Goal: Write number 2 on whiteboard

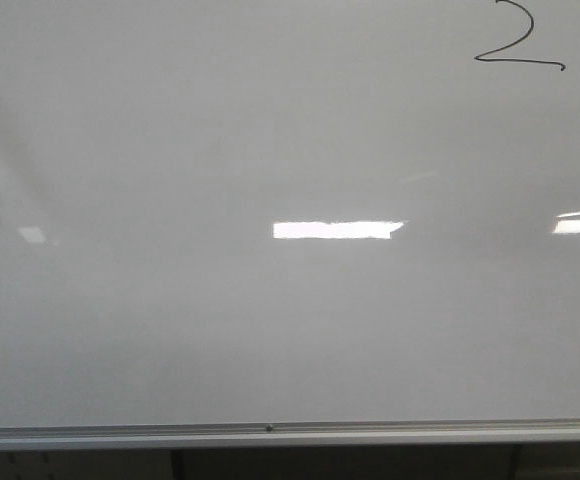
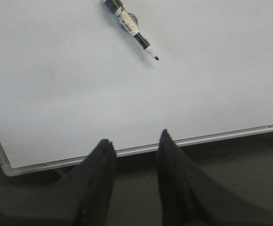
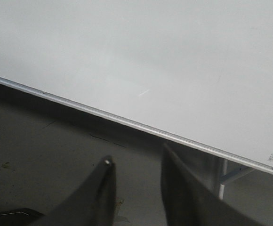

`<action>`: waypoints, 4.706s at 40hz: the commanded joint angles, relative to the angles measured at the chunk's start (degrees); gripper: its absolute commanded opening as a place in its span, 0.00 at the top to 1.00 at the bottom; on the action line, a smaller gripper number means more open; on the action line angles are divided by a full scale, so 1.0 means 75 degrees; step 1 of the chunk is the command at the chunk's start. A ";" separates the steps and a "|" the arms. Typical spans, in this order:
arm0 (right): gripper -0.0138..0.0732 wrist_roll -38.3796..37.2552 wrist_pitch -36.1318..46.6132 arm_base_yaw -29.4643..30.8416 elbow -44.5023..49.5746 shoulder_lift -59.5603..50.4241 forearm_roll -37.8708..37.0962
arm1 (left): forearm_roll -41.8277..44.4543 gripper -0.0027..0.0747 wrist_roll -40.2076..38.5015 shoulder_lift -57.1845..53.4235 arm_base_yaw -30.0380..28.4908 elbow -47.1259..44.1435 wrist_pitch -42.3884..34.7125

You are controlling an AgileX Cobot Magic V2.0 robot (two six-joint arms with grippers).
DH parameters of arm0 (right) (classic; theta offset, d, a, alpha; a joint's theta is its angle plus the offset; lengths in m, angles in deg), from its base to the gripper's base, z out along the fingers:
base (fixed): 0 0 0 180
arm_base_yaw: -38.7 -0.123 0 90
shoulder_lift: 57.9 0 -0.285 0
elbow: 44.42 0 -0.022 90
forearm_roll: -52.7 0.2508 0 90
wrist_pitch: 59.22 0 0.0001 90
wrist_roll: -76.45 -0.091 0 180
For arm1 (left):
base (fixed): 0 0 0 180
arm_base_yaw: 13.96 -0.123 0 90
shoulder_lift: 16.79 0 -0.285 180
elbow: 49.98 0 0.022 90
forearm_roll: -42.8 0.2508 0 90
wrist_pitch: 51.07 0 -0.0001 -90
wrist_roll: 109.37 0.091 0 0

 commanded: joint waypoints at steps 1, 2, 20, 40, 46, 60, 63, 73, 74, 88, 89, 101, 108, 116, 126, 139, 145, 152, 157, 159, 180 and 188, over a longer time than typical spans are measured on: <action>0.77 0.0014 0.0463 0.0046 -0.0240 0.0078 -0.0165 | 0.0034 0.92 -0.0096 0.0079 -0.0006 0.0232 -0.0550; 0.82 0.0014 0.0463 0.0046 -0.0240 0.0078 -0.0165 | 0.0034 0.96 -0.0096 0.0079 -0.0006 0.0232 -0.0582; 0.92 0.0014 0.0607 0.0046 -0.0233 0.0078 -0.0198 | -0.0155 0.99 -0.0096 0.0079 -0.0006 0.0232 -0.0815; 0.92 0.0014 0.0603 0.0046 -0.0233 0.0078 -0.0198 | -0.0102 0.99 -0.0096 -0.0779 -0.0301 -0.0473 -0.1389; 0.92 0.0014 0.0603 0.0046 -0.0233 0.0078 -0.0198 | -0.0691 0.99 -0.0096 -0.1612 -0.0828 -0.1905 -0.2977; 0.92 0.0014 0.0603 0.0046 -0.0233 0.0078 -0.0198 | -0.1393 0.99 -0.0096 -0.2915 -0.1410 -0.5305 -0.6380; 0.92 0.0014 0.0603 0.0046 -0.0233 0.0078 -0.0198 | -0.1393 0.99 -0.0096 -0.3115 -0.1410 -0.5783 -0.7061; 0.92 0.0014 0.0576 0.0046 -0.0233 0.0078 -0.0198 | -0.1070 0.99 -0.0061 -0.3095 -0.1256 -0.6334 -0.8404; 0.92 0.0014 0.0576 0.0046 -0.0233 0.0078 -0.0198 | -0.0951 0.99 -0.0061 -0.3095 -0.1228 -0.6334 -0.8470; 0.92 0.0014 0.0576 0.0046 -0.0233 0.0078 -0.0198 | -0.0810 0.99 -0.0061 -0.3095 -0.1060 -0.6334 -0.8488; 0.92 0.0014 0.0576 0.0046 -0.0233 0.0078 -0.0198 | -0.0810 0.99 -0.0061 -0.3095 -0.1060 -0.6334 -0.8488; 0.92 0.0014 0.0576 0.0046 -0.0233 0.0078 -0.0198 | -0.0810 0.99 -0.0061 -0.3095 -0.1060 -0.6334 -0.8488; 0.92 0.0014 0.0576 0.0046 -0.0233 0.0078 -0.0198 | -0.0810 0.99 -0.0061 -0.3095 -0.1060 -0.6334 -0.8488; 0.92 0.0014 0.0576 0.0046 -0.0233 0.0078 -0.0198 | -0.0810 0.99 -0.0061 -0.3095 -0.1060 -0.6334 -0.8488; 0.92 0.0014 0.0776 0.0416 0.0043 -0.0181 -0.0423 | -0.0810 0.99 -0.0061 -0.3095 -0.1060 -0.6334 -0.8488; 0.92 0.1446 0.4346 0.2488 0.2383 -0.1509 0.0742 | -0.0810 0.99 -0.0061 -0.3095 -0.1060 -0.6334 -0.8488; 0.92 0.1446 0.6256 0.3174 0.3906 -0.2282 0.0742 | -0.0810 0.99 -0.0061 -0.3095 -0.1060 -0.6334 -0.8488; 0.92 0.1421 0.8176 0.3487 0.5522 -0.2987 0.0794 | -0.0810 0.99 -0.0061 -0.3095 -0.1060 -0.6334 -0.8488; 0.92 0.1413 0.9173 0.3621 0.6456 -0.3227 0.0816 | -0.0810 0.99 -0.0061 -0.3095 -0.1060 -0.6334 -0.8488; 0.92 0.1413 0.9621 0.3639 0.6760 -0.3227 0.0825 | -0.0810 0.99 -0.0061 -0.3095 -0.1060 -0.6334 -0.8488; 0.92 0.1321 0.9651 0.3639 0.6713 -0.3227 0.1219 | -0.0810 0.99 -0.0061 -0.3081 -0.1060 -0.6334 -0.8488; 0.92 0.1321 0.9651 0.3639 0.6713 -0.3227 0.1219 | -0.0810 0.99 -0.0061 -0.3081 -0.1060 -0.6334 -0.8488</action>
